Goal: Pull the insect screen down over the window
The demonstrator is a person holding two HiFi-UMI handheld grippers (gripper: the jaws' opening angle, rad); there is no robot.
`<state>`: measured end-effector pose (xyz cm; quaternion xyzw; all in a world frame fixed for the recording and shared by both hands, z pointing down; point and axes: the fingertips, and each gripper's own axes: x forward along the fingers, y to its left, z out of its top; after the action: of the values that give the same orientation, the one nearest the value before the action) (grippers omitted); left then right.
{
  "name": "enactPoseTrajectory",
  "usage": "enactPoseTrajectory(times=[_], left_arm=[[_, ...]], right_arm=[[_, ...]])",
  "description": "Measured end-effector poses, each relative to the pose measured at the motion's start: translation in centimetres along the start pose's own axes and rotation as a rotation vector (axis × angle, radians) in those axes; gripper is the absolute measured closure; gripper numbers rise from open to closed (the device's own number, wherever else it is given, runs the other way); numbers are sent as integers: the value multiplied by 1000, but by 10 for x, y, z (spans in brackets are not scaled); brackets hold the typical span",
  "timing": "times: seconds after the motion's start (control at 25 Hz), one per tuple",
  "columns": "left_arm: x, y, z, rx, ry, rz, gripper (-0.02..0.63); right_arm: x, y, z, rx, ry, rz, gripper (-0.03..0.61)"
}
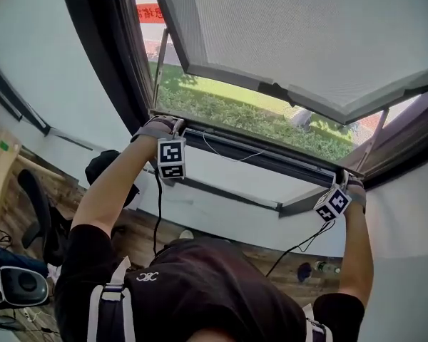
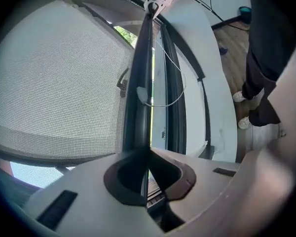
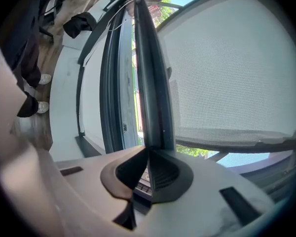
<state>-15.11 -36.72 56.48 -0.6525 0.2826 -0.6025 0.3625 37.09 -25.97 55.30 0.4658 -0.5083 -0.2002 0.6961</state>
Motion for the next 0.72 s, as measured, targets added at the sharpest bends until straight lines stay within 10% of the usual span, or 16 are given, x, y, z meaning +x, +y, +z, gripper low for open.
enactPoseTrajectory(times=[0.72], left_arm=[[54, -76, 2, -45, 22, -138, 581]], right_arm=[[48, 79, 1, -59, 60, 146, 554]])
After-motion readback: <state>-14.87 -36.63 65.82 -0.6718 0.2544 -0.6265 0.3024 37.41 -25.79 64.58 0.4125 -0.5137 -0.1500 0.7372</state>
